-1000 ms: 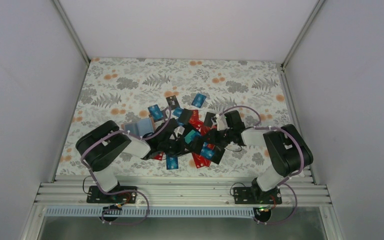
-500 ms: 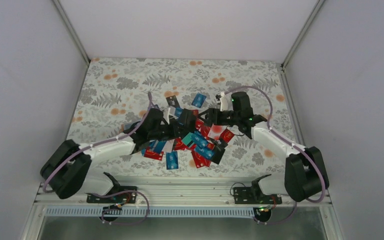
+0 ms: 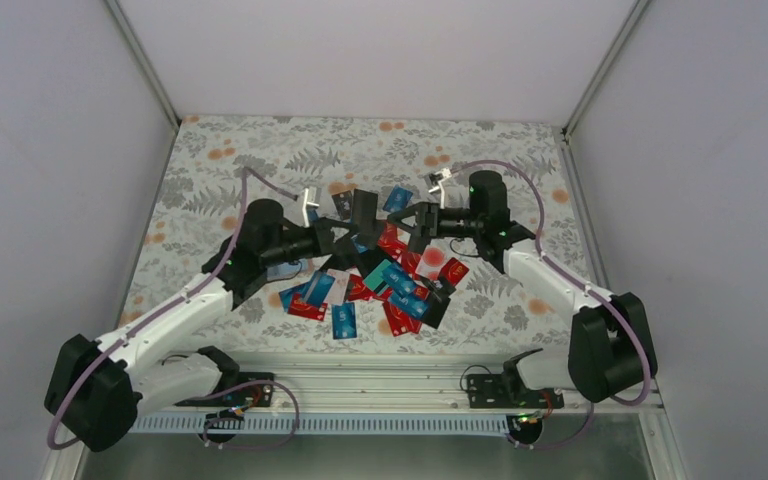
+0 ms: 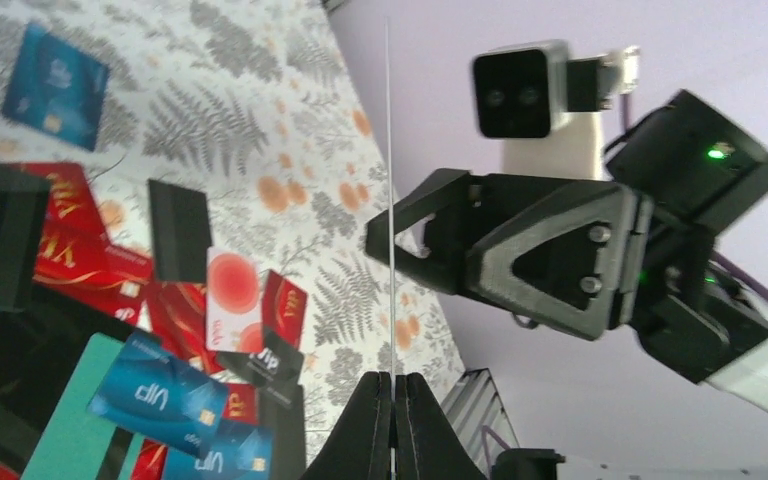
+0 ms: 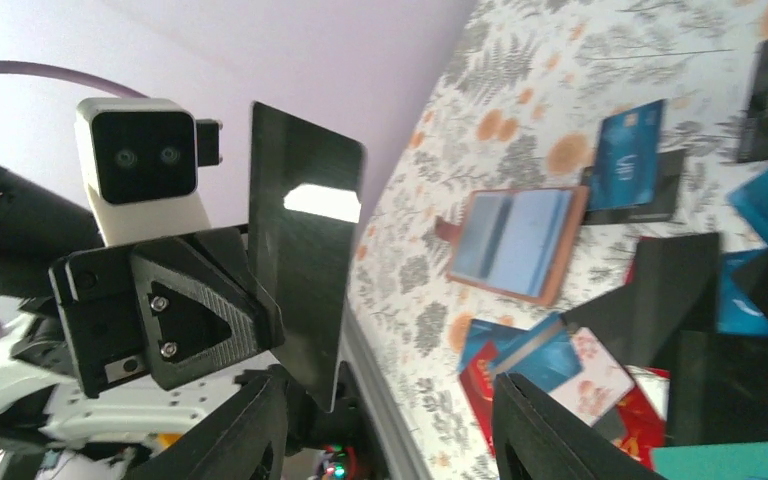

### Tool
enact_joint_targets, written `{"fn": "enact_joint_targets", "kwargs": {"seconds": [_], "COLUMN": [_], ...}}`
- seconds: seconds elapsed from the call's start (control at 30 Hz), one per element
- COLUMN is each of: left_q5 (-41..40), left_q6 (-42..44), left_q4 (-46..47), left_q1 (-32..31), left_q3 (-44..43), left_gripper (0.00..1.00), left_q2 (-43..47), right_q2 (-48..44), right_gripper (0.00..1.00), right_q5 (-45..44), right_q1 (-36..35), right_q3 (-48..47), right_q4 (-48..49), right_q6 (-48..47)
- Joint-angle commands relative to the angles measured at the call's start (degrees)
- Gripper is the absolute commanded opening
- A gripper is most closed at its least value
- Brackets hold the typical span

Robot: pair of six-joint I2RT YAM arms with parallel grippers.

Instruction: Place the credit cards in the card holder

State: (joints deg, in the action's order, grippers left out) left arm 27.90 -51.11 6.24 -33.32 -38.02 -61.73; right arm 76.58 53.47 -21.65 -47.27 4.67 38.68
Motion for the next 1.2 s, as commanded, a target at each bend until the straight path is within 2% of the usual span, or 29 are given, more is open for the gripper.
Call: {"fn": "enact_joint_targets", "kwargs": {"seconds": [0.0,0.23,0.57,0.9,1.17], "left_q5": [4.1,6.3,8.3,8.2,8.4], "left_q6": [2.2,1.5,0.1,-0.2,-0.4], "left_q4": [-1.4,-0.8,2.8,4.3,5.2], "left_q1": [0.6,0.9,0.9,0.8,0.9], "left_q3": [-3.2,-5.4,-5.2,-5.0,-5.0], "left_gripper": [0.02,0.02,0.02,0.02,0.02], "left_q2": [2.7,3.5,4.7,6.6,6.3], "right_q2": [0.3,-0.4,0.8,1.6,2.1], "right_gripper": [0.53,0.47,0.36,0.37,0.29], "right_q5": [8.0,12.1,13.5,12.8,14.7], "right_q1": [0.3,-0.6,-1.9,-2.7,-4.4], "right_q3": [-3.3,-6.1,-9.8,-10.3,-11.4], "right_q4": [5.7,9.1,10.5,9.1,12.2], "right_q6": [2.9,4.8,6.6,6.4,8.5]}}
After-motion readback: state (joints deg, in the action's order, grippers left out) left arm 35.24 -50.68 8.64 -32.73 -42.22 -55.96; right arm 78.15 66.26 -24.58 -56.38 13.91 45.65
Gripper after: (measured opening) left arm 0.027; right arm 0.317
